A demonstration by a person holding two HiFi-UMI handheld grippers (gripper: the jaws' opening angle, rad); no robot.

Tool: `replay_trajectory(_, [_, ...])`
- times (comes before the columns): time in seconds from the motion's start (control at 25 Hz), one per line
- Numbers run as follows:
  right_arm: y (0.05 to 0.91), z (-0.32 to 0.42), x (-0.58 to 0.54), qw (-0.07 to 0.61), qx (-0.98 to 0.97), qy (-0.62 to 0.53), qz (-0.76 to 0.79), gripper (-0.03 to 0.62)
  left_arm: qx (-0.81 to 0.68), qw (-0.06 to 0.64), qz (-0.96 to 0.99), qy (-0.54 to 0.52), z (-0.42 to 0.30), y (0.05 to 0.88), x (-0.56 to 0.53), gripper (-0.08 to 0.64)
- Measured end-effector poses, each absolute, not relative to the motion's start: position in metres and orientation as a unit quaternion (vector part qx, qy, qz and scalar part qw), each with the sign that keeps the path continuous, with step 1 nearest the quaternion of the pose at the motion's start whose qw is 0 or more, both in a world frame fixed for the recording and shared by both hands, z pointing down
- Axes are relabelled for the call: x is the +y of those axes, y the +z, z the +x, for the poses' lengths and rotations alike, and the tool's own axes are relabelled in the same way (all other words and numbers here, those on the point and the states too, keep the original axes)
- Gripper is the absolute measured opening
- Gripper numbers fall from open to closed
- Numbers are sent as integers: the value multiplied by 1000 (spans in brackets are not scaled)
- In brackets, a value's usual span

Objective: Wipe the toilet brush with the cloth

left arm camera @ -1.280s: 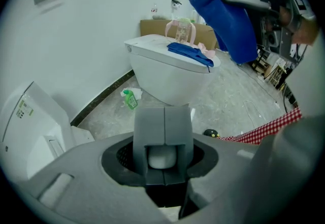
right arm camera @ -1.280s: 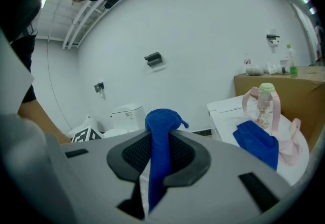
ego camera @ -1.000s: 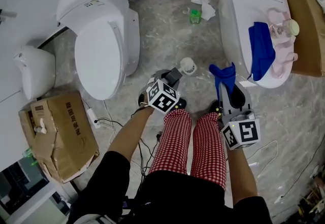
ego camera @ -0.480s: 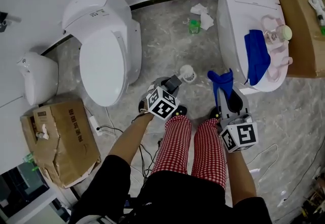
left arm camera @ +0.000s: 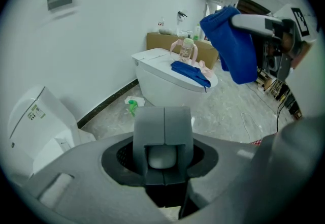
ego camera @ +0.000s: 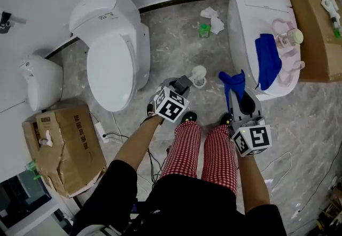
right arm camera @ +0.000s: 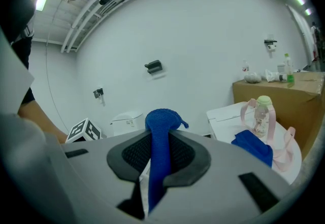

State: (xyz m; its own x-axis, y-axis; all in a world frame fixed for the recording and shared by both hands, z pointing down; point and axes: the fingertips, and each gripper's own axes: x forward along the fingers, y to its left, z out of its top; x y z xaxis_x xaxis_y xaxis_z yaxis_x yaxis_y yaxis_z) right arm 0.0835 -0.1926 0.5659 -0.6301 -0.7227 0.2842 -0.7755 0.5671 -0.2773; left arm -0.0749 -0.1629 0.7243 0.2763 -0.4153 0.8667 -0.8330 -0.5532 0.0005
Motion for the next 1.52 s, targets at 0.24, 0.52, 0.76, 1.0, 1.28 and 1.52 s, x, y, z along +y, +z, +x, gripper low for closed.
replay_trajectory(0.24, [551,85,-191,68,-882,185,428,64,-409,222,763,448,-79,708,-163,167])
replay_trajectory(0.52, [534,83,-186,64,-883,177,429,64,-404,214,778,431,-75,684,-163,167])
replay_trajectory(0.76, [521,78,-179,58,-885,174,427,64,-402,195,787,425,-71,662,-161,167])
replay_trajectory(1.0, [506,79,-178,51,-886,164,431,64,-409,179,795,410,-73,634,-157,167])
replay_trajectory(1.28, [488,78,-174,45,-890,151,428,64,-420,174,798,395,-78,612,-155,167])
replay_trajectory(1.52, [471,80,-178,37,-894,141,424,64,-429,172,800,384,-78,589,-162,167])
